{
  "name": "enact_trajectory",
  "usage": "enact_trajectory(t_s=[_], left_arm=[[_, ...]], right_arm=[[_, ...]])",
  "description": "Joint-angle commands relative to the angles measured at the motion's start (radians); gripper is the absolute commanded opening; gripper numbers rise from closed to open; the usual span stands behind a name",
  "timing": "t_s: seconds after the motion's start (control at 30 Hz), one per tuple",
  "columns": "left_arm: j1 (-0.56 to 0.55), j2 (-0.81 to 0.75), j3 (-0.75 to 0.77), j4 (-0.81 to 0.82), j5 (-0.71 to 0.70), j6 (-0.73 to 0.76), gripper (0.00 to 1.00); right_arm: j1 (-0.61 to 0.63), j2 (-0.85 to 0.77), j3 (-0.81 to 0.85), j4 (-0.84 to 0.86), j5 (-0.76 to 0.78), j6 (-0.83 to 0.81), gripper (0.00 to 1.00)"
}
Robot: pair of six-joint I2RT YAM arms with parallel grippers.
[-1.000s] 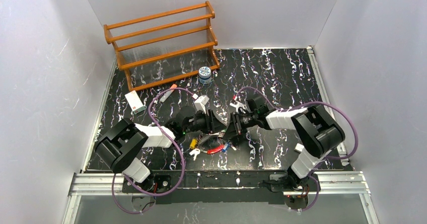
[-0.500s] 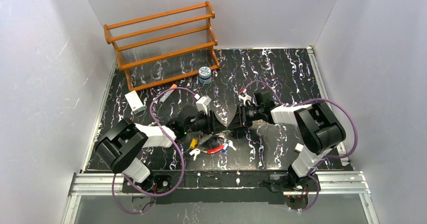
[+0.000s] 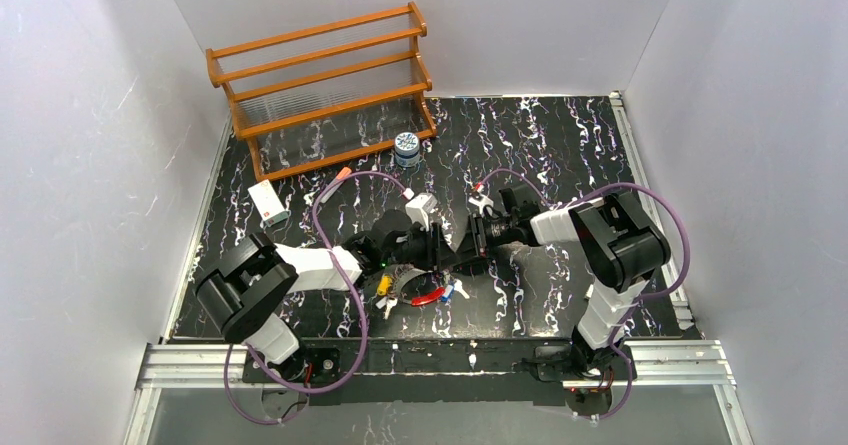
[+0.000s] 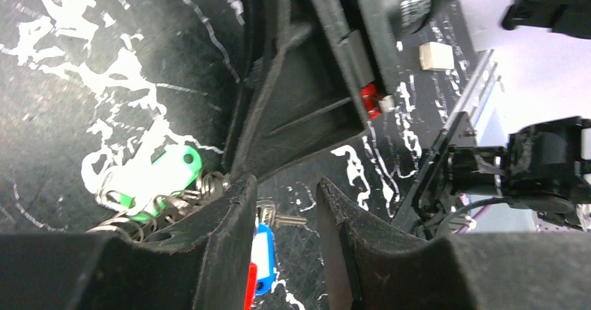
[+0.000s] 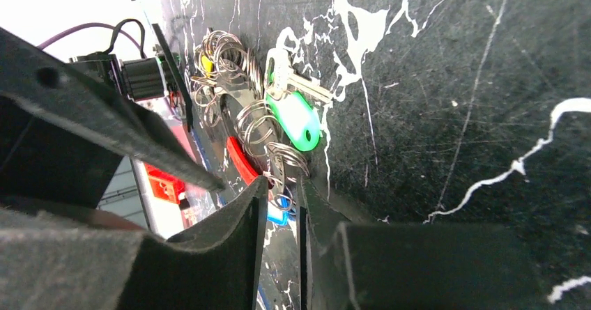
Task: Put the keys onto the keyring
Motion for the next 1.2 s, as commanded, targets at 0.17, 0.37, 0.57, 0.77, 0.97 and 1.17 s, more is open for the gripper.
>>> enact_trajectory(t_s=[0.17, 0.37, 0.57, 0.77, 0.97, 1.17], left_arm=[[-0.014, 0.033, 0.027, -0.124, -0.145, -0.017, 0.37], [-0.014, 0.018, 0.018, -0.154, -0.185, -0.023, 0.38], [-0.014, -0.012, 0.006, -0.15, -0.19, -0.018, 0.39], [-0.013, -0.08, -0.029, -0.101, -0.203, -0.009, 0.4], [-0.012, -0.113, -0.059, -0.084, -0.215, -0.021, 0.4], [-0.013, -0.085, -0.062, -0.086, -0.215, -0.061, 0.38]], right_arm=[[0.036, 0.021, -0.027, 0.054, -0.05, 0.022, 0.27], [0.051, 0.026, -0.037, 0.064, -0.053, 0.029, 0.26], [0.055, 0.023, -0.043, 0.063, -0.049, 0.029, 0.26], [0.054, -0.039, -0.05, 0.051, -0.007, 0.017, 0.25], [0.036, -0.113, -0.006, 0.024, 0.065, -0.009, 0.25], [0.02, -0.058, 0.048, -0.018, 0.073, -0.035, 0.32]])
